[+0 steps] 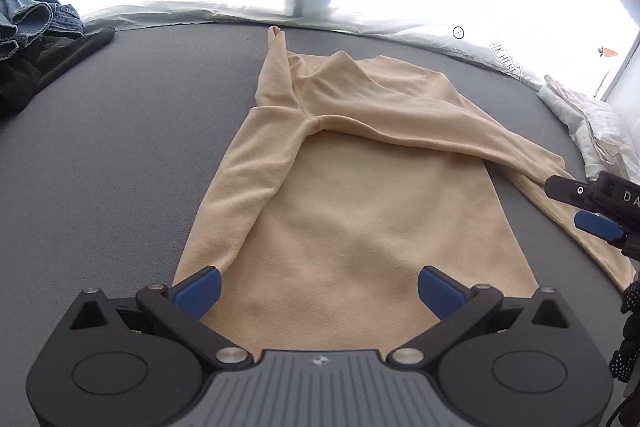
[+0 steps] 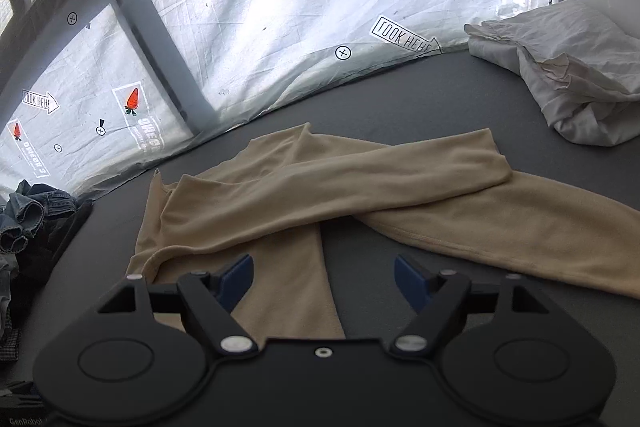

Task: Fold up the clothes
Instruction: 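Grasp the sweater side edge with the right tool while the left tool withdraws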

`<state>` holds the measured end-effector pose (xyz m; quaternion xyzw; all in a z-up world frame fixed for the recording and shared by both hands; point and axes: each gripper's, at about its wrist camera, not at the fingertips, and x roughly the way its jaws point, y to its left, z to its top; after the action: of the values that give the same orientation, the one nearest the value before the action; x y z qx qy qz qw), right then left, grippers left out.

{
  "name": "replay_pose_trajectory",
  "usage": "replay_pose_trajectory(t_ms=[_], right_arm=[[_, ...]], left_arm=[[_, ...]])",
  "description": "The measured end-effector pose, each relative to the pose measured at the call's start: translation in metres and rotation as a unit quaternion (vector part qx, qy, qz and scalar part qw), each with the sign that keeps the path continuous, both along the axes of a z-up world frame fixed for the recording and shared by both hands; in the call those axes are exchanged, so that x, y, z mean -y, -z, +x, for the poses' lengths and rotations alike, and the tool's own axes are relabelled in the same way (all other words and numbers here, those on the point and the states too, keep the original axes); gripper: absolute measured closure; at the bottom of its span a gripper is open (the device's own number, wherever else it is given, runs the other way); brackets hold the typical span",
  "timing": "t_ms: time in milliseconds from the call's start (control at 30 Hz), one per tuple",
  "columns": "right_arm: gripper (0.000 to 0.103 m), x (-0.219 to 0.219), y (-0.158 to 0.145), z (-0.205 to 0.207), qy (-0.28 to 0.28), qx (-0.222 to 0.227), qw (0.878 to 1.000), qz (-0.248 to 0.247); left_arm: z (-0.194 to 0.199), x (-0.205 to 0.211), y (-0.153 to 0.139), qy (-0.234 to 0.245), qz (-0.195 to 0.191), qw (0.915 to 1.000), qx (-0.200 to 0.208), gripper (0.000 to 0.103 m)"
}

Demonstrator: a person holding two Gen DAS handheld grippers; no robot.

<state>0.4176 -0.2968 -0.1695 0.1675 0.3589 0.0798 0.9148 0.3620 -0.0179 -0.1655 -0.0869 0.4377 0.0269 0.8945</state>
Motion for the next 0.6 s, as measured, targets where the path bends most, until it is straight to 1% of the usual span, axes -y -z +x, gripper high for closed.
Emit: replay_pose_trajectory(t_ms=[33,67,100,167,233,300,367,400,433,500,600], right_arm=[[0.034,-0.011,0.001,-0.004,-0.009,-0.004,1.0,-0.002],[0.038,-0.022,0.002,-0.009,-0.016,-0.007,1.0,-0.007],[0.044,-0.032,0.003,-0.014,-0.021,-0.01,1.0,-0.01],[0.048,-0.052,0.006,-0.021,-0.031,-0.016,0.999,-0.008],[0.055,-0.069,0.009,-0.027,-0.04,-0.024,0.999,0.011],[0.055,-0.085,0.012,-0.031,-0.043,-0.031,0.998,0.027],[0.064,-0.105,0.014,-0.035,-0.054,-0.043,0.997,0.046],[0.072,-0.114,0.016,-0.036,-0.062,-0.052,0.995,0.059],[0.077,-0.124,0.018,-0.039,-0.068,-0.061,0.993,0.071],[0.079,-0.144,0.023,-0.044,-0.082,-0.074,0.99,0.087],[0.079,-0.172,0.027,-0.053,-0.101,-0.087,0.986,0.097]], left_arm=[[-0.004,-0.007,-0.003,0.0,0.0,1.0,0.005,0.0],[-0.008,-0.016,-0.005,-0.002,0.003,1.0,0.003,0.0],[-0.011,-0.025,-0.006,-0.005,0.006,1.0,0.001,0.0],[-0.018,-0.043,-0.008,-0.01,0.011,0.9999,-0.004,0.0],[-0.025,-0.062,-0.005,-0.016,0.013,0.9997,-0.014,0.0],[-0.032,-0.081,-0.002,-0.018,0.016,0.9994,-0.026,0.0],[-0.039,-0.098,0.001,-0.013,0.023,0.9991,-0.033,0.0],[-0.042,-0.106,0.003,-0.01,0.026,0.999,-0.035,0.0],[-0.045,-0.114,0.004,-0.007,0.03,0.9989,-0.037,0.0],[-0.049,-0.129,0.006,-0.003,0.036,0.9986,-0.04,0.0],[-0.053,-0.146,0.012,0.004,0.04,0.9979,-0.05,0.0]])
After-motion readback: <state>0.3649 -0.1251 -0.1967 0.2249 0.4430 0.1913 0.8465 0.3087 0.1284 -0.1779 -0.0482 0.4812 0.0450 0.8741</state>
